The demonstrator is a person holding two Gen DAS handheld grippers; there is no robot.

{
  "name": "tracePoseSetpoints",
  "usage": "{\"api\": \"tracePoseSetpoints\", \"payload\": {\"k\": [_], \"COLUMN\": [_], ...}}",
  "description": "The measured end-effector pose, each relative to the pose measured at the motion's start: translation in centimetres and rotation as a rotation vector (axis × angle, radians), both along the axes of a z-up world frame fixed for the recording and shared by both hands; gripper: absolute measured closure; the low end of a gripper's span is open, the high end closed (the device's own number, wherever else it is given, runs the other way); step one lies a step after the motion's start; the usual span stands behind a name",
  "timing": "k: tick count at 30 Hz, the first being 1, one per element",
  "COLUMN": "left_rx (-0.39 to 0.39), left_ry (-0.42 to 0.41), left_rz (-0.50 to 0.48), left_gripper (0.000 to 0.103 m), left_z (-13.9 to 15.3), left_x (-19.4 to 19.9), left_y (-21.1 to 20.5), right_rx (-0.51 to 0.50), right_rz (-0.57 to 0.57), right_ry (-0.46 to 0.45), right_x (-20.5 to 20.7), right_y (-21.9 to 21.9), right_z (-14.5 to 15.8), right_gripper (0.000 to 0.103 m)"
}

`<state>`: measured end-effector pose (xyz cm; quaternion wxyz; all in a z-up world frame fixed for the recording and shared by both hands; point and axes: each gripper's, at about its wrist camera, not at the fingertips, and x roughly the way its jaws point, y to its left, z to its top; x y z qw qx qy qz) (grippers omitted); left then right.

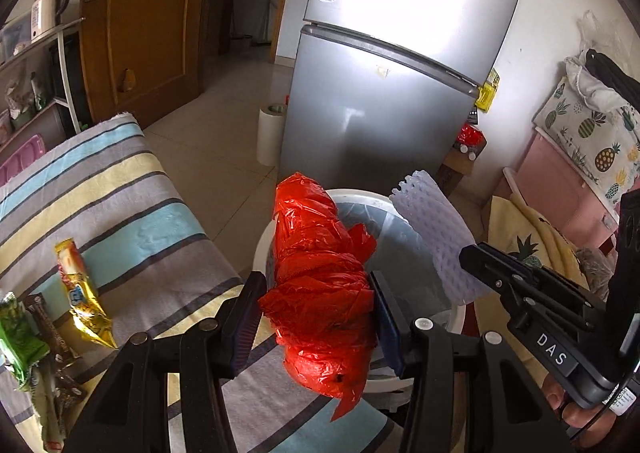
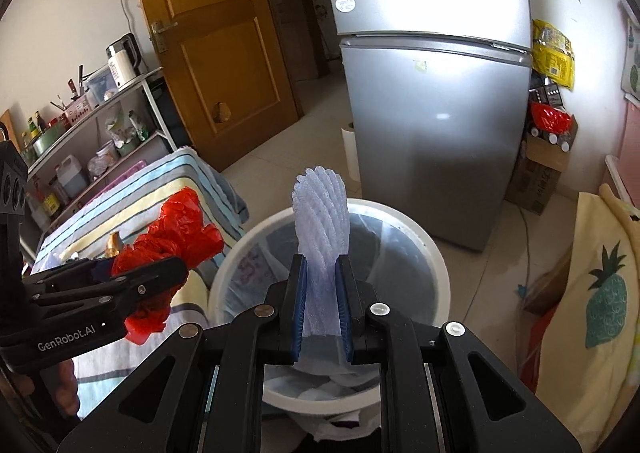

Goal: Collect trash

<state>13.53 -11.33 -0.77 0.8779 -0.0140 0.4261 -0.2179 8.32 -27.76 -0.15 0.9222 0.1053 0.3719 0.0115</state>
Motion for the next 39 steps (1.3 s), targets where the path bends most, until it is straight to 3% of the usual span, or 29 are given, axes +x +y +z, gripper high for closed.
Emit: {"api": "tracePoseSetpoints", "payload": {"k": [11,14,18,39], "left_rx": [0.065,0.078,0.061,0.062], "left_ry": [0.080,0.082,0.084,-0.023], "left_rz": [-0.010,-0.008,-0.003,0.064], "left_gripper": [0.049,0.043,0.037,0.037], "left_z": [-3.7,-4.2,-4.3,-0.6], "left_x": [2.0,2.2,2.3,-1.3], "left_y": [-2.5,-2.6,-2.3,1.5], "right_rx": [-0.051,-0.065,-0.070,-0.044], "right_rz": [-0.054,-0.065,-0.073,-0.053], "right_ry": [0.071,0.084,0.090,0.006], "right_x": [1.1,1.3,1.3,-0.7], "right_y": [-1.8,-1.9,-1.9,0.0], "right_z": [-3.3,-3.7,-4.1,-1.3], "right_gripper": [0.086,0.082,0.060,0.060]}}
